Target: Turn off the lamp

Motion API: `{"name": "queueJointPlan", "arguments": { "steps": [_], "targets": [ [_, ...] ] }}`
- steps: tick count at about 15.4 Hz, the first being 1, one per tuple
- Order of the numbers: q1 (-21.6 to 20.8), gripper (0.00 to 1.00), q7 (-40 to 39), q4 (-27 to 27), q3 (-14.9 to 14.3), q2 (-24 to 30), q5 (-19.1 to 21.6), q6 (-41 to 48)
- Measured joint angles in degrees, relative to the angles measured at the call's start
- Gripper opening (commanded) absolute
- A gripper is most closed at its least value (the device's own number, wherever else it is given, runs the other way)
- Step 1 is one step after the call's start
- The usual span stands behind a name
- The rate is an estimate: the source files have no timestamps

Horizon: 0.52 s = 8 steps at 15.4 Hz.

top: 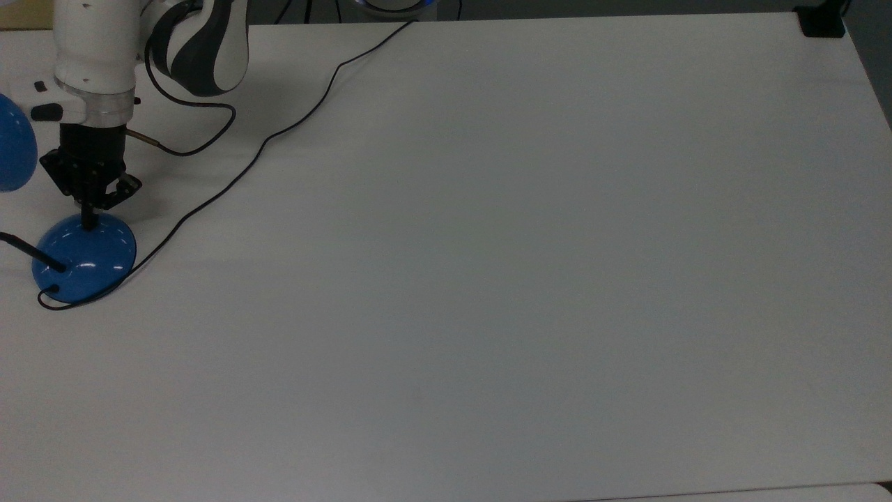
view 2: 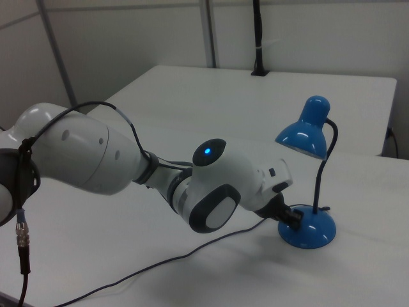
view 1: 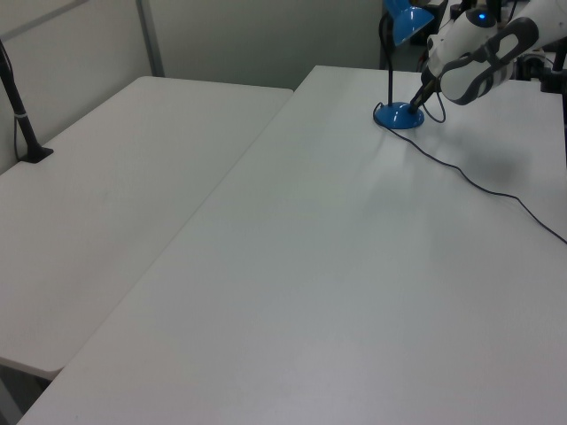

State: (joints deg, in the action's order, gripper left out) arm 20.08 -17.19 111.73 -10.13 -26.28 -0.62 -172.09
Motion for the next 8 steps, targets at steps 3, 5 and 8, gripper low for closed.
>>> {"name": "queueJointPlan", "arguments": {
  "steps": [3,5,8],
  "targets": [
    [0.0,0.0,-0.8,0.4,0.0,0.1,0.0,-0.8],
    [0.0,0.0,-0.8,0.9,0.0,0.4,0.0,-0.8],
    [-0.3,0.0,1.5,1.7,0.1,2.9,0.1,4.7]
  ]
}}
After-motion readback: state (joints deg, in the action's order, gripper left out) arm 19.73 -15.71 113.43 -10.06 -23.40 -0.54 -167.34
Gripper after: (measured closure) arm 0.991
